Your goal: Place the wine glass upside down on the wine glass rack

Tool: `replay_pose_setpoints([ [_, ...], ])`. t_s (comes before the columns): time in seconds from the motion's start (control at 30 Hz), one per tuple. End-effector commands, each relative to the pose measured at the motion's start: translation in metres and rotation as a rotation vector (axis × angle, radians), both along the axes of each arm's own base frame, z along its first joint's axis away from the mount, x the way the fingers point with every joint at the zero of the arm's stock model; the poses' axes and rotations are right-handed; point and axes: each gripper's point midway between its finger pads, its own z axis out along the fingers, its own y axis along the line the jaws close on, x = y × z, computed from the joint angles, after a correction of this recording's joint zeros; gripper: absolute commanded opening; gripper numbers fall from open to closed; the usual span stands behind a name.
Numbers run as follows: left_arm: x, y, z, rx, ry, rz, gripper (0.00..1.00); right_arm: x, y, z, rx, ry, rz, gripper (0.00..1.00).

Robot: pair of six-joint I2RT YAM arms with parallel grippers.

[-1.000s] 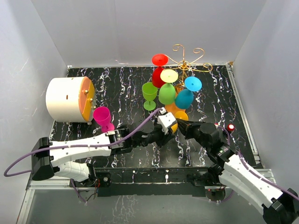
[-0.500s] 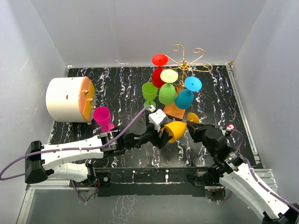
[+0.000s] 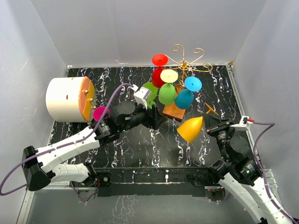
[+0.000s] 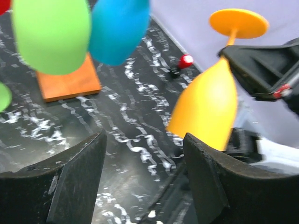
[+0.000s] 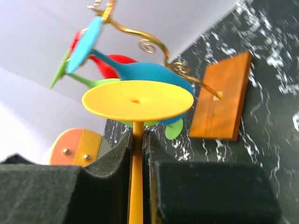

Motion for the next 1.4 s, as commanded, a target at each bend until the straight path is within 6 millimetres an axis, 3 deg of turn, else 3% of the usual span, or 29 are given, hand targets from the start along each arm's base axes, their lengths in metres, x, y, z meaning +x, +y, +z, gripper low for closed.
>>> replay_pose_setpoints([
  [0.0,-0.027,-0.017,0.062,-0.185,0.076,-0.136,0.67,-0.01,0.007,0.054,-0.247,-0.296,0.088,0.0],
  [0.23,-0.043,-0.036,0.104,-0.311,0.147,-0.267,0.75,-0.032,0.046,0.087,-0.551,-0.59,0.307,0.0],
  [0.4,-0.053,-0.054,0.125,-0.406,0.225,-0.356,0.8,-0.032,0.065,0.096,-0.748,-0.666,0.402,0.0],
  [0.63,-0.036,-0.044,0.15,-0.508,0.307,-0.29,0.81,-0.035,0.074,0.107,-0.86,-0.76,0.426,0.0],
  [0.9,-0.025,-0.041,0.133,-0.565,0.48,-0.272,0.81,-0.039,0.075,0.121,-0.842,-0.836,0.402,0.0],
  [1.03,-0.025,-0.043,0.136,-0.617,0.531,-0.327,0.8,-0.042,0.081,0.126,-0.839,-0.874,0.421,0.0],
  [1.37,-0.03,-0.045,0.134,-0.627,0.585,-0.358,0.64,-0.045,0.096,0.132,-0.783,-0.932,0.475,0.0],
])
